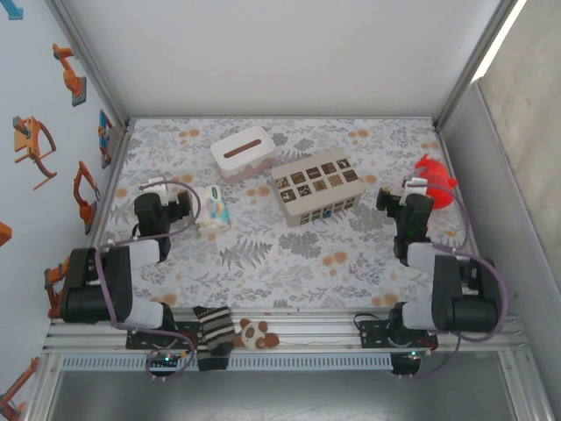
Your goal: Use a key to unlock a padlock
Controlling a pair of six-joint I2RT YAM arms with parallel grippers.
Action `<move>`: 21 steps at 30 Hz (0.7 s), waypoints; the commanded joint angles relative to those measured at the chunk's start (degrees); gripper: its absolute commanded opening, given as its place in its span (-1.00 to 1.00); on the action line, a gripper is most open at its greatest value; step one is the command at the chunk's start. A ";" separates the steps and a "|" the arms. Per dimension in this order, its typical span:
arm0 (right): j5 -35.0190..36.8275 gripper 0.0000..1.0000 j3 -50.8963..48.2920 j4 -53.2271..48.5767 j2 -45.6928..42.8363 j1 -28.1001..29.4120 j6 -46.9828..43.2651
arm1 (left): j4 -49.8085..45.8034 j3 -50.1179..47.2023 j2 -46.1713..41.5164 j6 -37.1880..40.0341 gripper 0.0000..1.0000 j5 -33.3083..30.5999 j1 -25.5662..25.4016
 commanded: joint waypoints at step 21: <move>-30.46 0.99 25.02 -49.28 0.21 -0.07 18.92 | -49.81 21.74 -14.68 -35.07 0.92 16.96 -24.65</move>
